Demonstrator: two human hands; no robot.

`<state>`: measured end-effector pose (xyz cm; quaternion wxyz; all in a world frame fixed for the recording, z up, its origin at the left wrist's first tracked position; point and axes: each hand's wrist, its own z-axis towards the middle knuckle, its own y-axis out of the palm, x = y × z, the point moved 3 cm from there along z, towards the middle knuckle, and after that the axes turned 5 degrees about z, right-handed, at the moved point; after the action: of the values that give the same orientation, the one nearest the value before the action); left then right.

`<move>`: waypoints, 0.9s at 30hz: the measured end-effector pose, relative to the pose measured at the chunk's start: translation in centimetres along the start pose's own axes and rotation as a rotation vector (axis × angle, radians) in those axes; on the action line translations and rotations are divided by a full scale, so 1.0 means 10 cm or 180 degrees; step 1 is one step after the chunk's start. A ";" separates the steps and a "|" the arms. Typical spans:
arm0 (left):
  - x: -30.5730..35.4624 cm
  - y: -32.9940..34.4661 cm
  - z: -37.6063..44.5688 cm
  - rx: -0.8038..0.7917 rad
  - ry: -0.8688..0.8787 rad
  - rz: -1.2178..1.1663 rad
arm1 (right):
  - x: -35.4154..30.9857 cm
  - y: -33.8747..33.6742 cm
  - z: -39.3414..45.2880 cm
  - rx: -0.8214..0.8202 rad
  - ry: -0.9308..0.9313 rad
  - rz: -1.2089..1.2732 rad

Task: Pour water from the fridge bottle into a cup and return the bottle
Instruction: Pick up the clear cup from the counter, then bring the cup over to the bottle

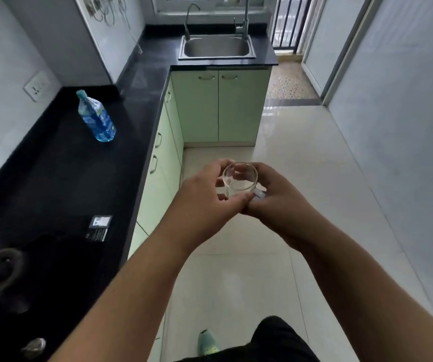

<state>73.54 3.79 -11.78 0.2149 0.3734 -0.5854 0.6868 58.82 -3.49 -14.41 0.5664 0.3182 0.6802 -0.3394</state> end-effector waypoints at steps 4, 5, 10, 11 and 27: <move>-0.11 0.01 0.50 -0.0052 -0.0058 -0.0020 | 0.05 -0.08 0.53 -0.0032 0.0070 -0.0003; -0.15 0.02 0.67 -0.0063 -0.0072 0.0029 | 0.07 -0.12 0.71 -0.0057 0.0087 0.0005; -0.25 0.06 1.54 0.0125 -0.0270 0.0142 | 0.02 -0.37 1.64 -0.0351 0.0117 0.0043; -0.25 0.06 1.70 0.0177 -0.0326 0.0156 | -0.01 -0.43 1.84 -0.0409 0.0120 0.0003; -0.95 -0.47 3.26 0.1481 -0.1444 -0.0088 | -0.46 -0.01 4.31 -0.1701 -0.0246 -0.1225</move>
<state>91.47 -25.27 -14.91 -0.0028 0.5639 -0.4405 0.6985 83.37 -39.14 -15.37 0.5808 0.0109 0.7708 -0.2616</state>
